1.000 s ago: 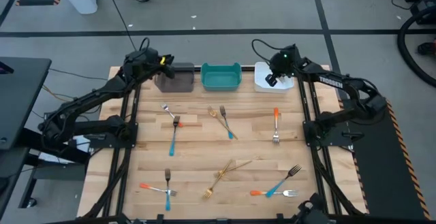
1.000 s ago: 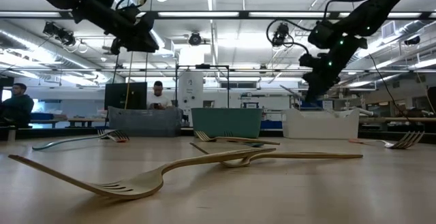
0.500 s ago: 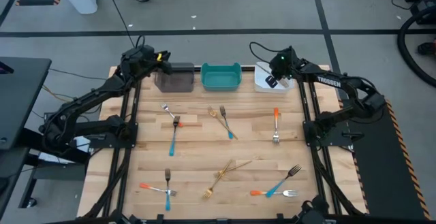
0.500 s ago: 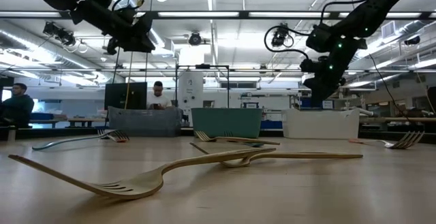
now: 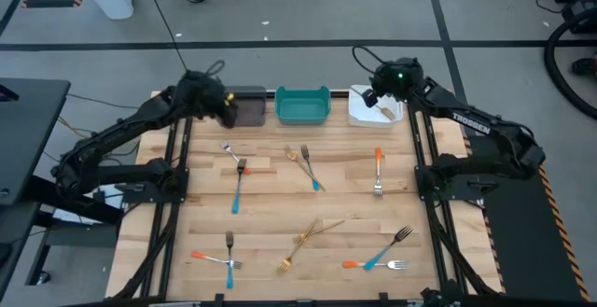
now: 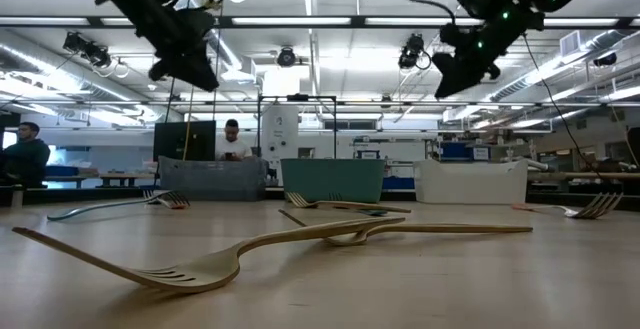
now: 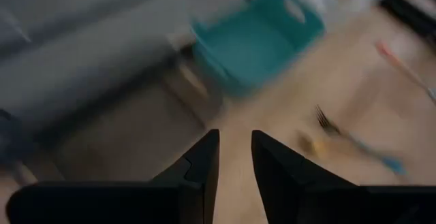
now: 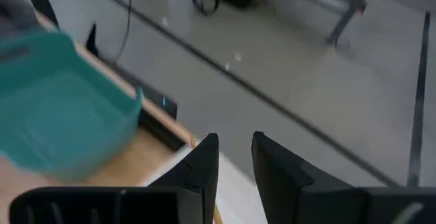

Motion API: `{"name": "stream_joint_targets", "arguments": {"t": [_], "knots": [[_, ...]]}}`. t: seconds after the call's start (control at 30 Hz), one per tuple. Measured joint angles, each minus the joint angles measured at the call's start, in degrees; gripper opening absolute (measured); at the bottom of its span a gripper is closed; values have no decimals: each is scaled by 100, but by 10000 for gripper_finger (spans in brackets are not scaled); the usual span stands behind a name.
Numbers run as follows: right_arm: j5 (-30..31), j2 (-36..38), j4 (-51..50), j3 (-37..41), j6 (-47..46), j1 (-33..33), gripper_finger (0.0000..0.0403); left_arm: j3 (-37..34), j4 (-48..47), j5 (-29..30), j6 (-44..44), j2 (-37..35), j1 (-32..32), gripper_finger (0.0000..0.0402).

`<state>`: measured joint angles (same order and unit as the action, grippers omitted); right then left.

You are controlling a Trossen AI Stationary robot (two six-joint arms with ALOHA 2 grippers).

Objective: Sort silverware by color (type)
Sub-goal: Put the top left blue fork into the black bin

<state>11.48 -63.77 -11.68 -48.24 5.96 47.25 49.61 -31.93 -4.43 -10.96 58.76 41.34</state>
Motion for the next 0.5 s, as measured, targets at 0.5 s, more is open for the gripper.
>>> {"name": "stream_joint_targets", "arguments": {"t": [0.5], "knots": [[1, 120, -2, -127, -251, 2, 97, -755, -1302, 94, -4652, 11, -2043, 96]]}}
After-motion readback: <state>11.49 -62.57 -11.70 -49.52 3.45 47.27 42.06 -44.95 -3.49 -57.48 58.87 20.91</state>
